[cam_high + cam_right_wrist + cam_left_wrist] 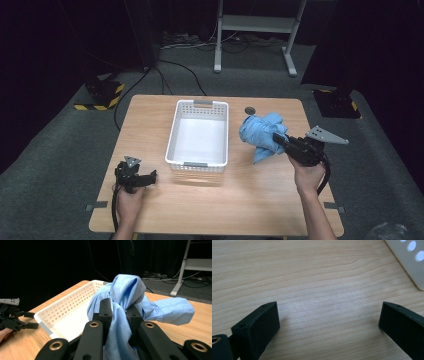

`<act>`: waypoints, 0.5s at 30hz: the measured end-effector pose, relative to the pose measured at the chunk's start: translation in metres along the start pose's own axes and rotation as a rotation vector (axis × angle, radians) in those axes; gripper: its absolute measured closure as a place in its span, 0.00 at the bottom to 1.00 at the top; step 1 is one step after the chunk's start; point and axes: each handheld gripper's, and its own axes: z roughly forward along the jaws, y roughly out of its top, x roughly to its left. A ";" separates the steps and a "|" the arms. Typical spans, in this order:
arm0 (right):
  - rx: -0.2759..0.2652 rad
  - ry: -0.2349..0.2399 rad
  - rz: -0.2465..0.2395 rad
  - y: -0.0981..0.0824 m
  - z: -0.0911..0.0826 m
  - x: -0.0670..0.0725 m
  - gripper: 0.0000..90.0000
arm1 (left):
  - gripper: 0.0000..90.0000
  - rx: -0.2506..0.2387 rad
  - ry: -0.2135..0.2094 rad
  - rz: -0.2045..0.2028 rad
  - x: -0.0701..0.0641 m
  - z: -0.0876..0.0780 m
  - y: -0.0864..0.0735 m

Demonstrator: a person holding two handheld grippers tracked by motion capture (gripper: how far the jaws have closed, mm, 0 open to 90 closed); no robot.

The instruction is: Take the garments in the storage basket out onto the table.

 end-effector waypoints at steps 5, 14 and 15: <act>0.000 -0.003 0.003 -0.002 -0.001 -0.001 0.89 | 0.04 0.000 0.000 0.000 0.000 0.000 0.000; 0.014 -0.023 0.000 -0.010 0.003 0.001 0.89 | 0.04 0.000 0.000 0.000 0.000 0.000 0.000; 0.016 -0.025 -0.002 -0.011 0.003 0.001 0.89 | 0.04 0.000 0.000 0.000 0.000 0.000 0.000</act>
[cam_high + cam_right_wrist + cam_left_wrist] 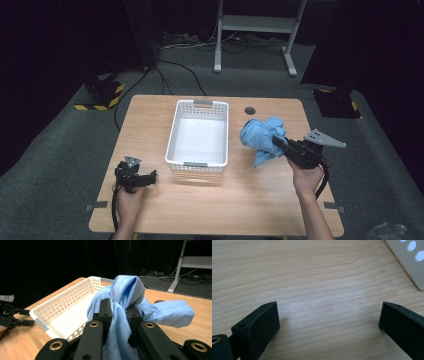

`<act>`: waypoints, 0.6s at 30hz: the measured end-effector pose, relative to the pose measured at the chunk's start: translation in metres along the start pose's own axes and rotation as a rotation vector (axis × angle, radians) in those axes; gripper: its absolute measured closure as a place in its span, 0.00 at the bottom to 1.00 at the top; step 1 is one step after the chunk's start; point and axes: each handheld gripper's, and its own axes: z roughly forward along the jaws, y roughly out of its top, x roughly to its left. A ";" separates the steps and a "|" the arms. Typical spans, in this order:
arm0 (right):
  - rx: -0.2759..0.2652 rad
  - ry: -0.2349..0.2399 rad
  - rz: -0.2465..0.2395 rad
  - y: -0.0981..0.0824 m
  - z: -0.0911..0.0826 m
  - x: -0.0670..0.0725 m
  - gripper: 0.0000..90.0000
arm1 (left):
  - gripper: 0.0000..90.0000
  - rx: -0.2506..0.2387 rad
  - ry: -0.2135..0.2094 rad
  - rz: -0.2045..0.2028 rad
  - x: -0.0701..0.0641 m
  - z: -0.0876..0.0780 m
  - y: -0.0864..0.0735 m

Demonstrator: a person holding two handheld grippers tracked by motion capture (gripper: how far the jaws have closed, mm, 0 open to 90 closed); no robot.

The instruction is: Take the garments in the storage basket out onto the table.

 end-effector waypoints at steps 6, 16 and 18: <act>0.017 -0.009 -0.003 -0.006 0.008 0.002 0.89 | 0.04 0.000 0.000 0.000 0.000 0.000 0.000; 0.055 -0.001 -0.003 -0.016 0.023 0.006 0.89 | 0.04 0.000 0.000 0.001 0.000 0.000 0.000; 0.057 -0.003 -0.001 -0.018 0.025 0.006 0.89 | 0.04 0.000 0.000 0.000 0.000 0.000 0.000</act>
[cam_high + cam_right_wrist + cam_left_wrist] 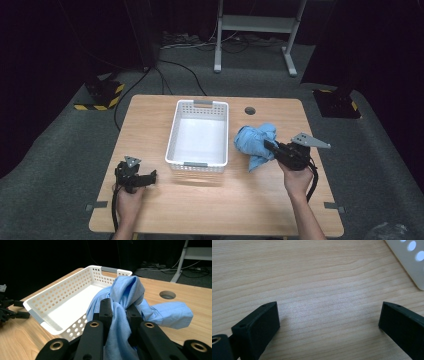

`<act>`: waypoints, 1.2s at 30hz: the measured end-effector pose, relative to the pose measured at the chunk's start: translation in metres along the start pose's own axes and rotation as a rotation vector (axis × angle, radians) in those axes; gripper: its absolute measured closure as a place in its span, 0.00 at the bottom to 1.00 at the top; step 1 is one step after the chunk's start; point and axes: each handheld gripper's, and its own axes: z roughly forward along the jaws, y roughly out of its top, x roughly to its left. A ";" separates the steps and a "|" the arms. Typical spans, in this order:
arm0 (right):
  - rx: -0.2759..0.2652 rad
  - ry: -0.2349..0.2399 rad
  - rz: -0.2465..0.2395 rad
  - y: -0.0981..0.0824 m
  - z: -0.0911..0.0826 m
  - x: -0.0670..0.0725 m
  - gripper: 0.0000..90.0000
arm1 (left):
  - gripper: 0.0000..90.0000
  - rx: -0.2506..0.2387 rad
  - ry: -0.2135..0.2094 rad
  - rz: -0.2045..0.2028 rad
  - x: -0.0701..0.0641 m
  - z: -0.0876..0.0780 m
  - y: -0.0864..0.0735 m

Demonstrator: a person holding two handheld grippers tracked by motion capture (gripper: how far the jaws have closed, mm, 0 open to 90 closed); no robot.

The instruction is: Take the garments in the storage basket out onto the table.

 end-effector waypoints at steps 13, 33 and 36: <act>0.033 0.000 0.026 -0.014 0.012 -0.002 0.89 | 0.04 -0.001 0.001 0.001 0.000 0.000 0.000; 0.086 -0.030 0.032 -0.036 0.024 -0.003 0.89 | 0.04 -0.001 0.001 0.001 0.000 0.000 0.000; 0.096 -0.028 0.036 -0.039 0.024 -0.004 0.89 | 0.04 -0.001 0.001 0.001 0.000 0.000 0.000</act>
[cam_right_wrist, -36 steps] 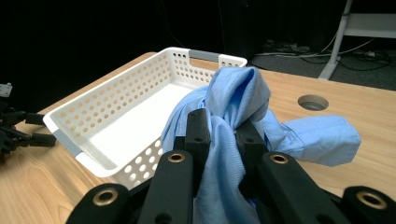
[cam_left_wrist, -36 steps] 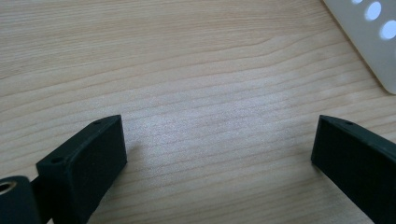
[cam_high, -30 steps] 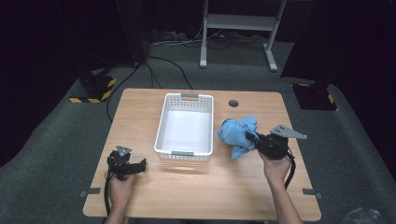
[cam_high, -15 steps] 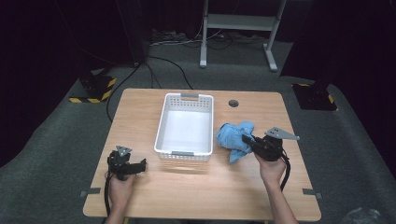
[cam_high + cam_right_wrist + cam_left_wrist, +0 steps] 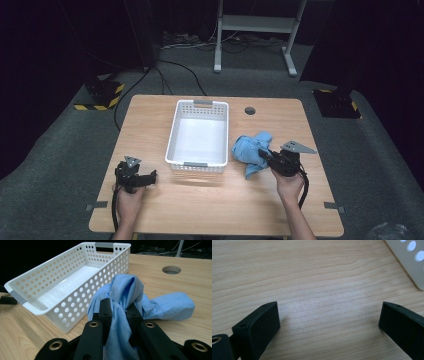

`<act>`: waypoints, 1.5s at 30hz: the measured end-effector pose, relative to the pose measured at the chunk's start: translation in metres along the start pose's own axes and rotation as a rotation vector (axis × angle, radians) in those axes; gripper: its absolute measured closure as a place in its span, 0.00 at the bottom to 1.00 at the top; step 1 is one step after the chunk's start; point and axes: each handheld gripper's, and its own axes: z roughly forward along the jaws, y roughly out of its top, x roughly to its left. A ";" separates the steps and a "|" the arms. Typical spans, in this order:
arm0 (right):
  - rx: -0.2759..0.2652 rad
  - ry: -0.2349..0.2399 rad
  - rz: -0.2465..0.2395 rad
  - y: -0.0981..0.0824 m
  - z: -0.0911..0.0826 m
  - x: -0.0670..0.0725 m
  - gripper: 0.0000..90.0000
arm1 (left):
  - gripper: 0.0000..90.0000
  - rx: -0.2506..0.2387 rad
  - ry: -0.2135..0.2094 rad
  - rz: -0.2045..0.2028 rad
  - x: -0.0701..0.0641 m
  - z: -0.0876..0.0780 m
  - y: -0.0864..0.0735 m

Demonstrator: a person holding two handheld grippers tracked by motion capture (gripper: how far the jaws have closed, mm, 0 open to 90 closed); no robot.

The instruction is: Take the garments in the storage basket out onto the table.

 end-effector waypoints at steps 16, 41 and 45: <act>0.102 -0.010 -0.005 -0.017 0.012 0.000 0.87 | 0.04 0.000 0.000 0.000 0.000 0.000 0.000; 0.107 -0.020 0.033 -0.011 0.015 -0.002 0.11 | 0.04 0.000 0.000 0.000 0.000 0.000 0.000; 0.106 -0.018 0.032 -0.010 0.015 -0.001 0.10 | 0.04 0.000 0.000 0.000 0.000 0.000 0.000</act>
